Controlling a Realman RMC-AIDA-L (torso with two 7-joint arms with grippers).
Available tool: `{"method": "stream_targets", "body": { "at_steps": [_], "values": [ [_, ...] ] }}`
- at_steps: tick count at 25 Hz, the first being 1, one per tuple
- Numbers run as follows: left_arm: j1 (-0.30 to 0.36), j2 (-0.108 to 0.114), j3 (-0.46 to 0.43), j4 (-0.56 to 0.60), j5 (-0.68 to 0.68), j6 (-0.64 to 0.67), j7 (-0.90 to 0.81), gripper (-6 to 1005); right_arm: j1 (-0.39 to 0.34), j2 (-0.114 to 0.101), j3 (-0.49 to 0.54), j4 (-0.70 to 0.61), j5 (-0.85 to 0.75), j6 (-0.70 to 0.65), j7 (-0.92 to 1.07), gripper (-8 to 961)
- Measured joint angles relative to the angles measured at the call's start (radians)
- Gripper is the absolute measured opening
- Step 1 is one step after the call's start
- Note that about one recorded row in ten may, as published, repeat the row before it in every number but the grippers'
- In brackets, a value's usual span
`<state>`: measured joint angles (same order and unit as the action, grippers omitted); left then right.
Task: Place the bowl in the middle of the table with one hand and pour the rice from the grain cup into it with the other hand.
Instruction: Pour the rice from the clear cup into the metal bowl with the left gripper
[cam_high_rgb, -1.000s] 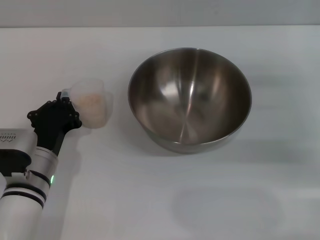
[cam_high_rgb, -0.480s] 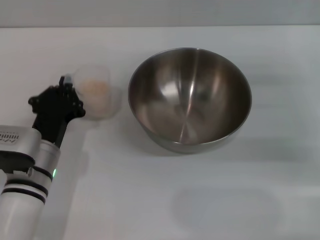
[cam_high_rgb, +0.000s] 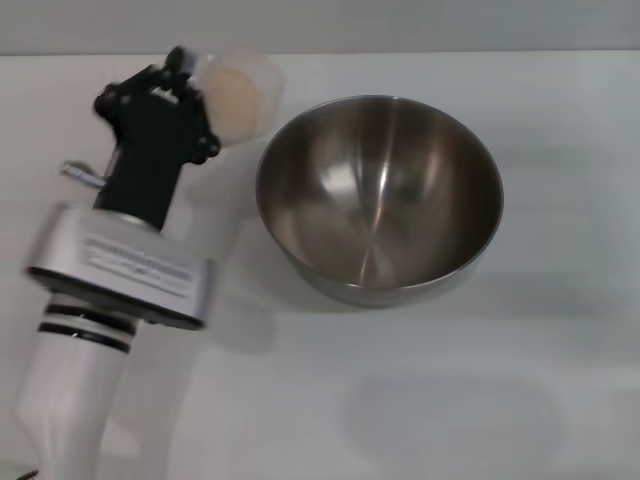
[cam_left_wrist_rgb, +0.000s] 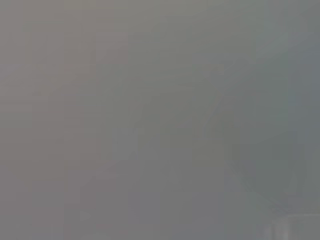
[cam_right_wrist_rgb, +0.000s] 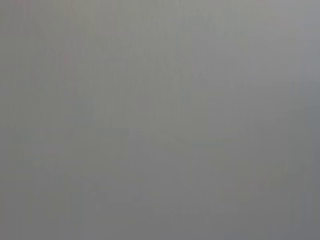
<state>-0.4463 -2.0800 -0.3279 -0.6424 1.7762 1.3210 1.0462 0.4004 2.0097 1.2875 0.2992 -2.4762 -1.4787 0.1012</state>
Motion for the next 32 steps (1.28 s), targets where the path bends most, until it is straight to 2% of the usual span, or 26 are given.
{"method": "stream_targets", "body": {
  "at_steps": [7, 16, 27, 32],
  "values": [
    [-0.024, 0.0, 0.005, -0.013, 0.11, -0.011, 0.382, 25, 0.015, 0.004, -0.001, -0.009, 0.0, 0.006, 0.0, 488],
    [-0.027, 0.0, 0.01, -0.018, 0.251, -0.133, 0.817, 25, 0.023, 0.006, -0.001, -0.01, -0.003, 0.008, 0.0, 488],
    [-0.031, 0.0, 0.005, -0.007, 0.346, -0.146, 1.141, 26, 0.025, 0.006, -0.001, -0.009, -0.004, 0.008, 0.0, 488],
    [-0.03, 0.0, 0.005, -0.001, 0.382, -0.144, 1.213, 24, 0.025, 0.006, -0.001, -0.009, -0.004, 0.008, 0.0, 488]
  ]
}}
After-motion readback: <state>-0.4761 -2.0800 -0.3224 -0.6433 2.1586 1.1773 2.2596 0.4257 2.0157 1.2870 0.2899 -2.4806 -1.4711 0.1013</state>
